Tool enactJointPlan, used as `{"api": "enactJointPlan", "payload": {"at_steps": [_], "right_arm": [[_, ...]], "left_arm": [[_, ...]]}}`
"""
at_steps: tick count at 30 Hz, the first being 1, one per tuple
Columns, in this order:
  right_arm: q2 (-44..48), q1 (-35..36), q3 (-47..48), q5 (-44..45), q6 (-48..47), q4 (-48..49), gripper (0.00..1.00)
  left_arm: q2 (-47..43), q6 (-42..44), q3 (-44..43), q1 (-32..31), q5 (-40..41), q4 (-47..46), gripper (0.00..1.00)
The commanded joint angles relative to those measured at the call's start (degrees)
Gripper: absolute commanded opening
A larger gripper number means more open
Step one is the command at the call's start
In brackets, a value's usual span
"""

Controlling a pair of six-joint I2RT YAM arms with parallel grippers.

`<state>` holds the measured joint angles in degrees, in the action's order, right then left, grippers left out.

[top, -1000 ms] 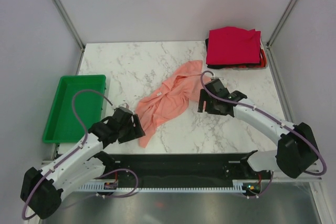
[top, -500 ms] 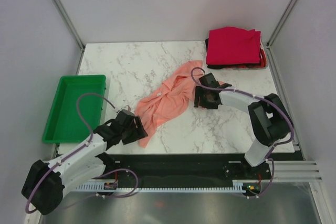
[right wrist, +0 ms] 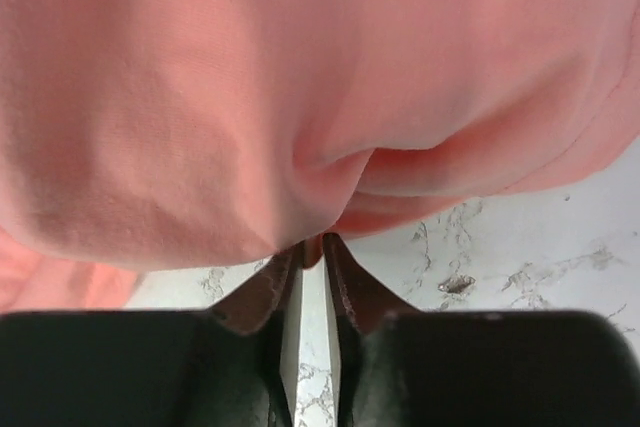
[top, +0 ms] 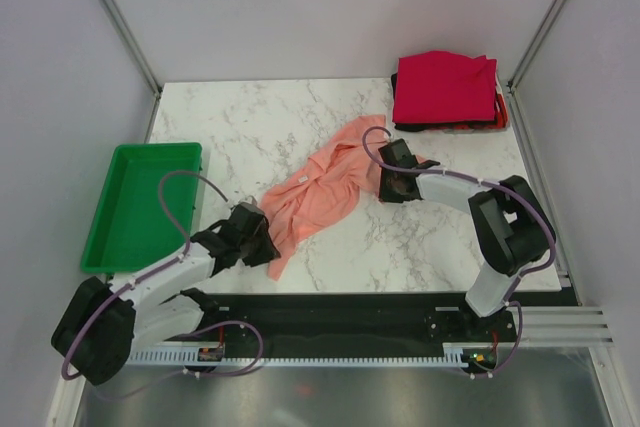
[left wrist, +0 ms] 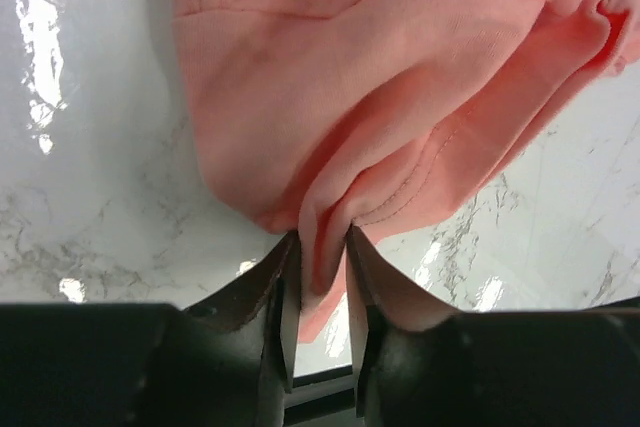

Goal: Fold and stack the t-shirts
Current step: Flatten the tshirt out

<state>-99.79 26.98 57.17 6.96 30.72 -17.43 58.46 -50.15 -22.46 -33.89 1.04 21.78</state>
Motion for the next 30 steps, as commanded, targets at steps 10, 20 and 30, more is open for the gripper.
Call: {"api": "enactJointPlan", "payload": {"at_steps": [10, 20, 30], "right_arm": [[-1.6, 0.1, -5.6, 3.3, 0.5, -0.3, 0.0], [20.0, -0.6, 0.7, 7.7, 0.6, -16.4, 0.0], [37.9, -1.8, 33.0, 15.1, 0.3, -41.6, 0.0]], "left_arm": [[11.3, 2.8, -3.5, -1.2, 1.5, -4.2, 0.02], [-5.6, 7.7, -29.0, -1.1, 11.4, 22.1, 0.02], [-0.1, 16.7, -80.3, -1.1, 20.4, 41.3, 0.02]]}}
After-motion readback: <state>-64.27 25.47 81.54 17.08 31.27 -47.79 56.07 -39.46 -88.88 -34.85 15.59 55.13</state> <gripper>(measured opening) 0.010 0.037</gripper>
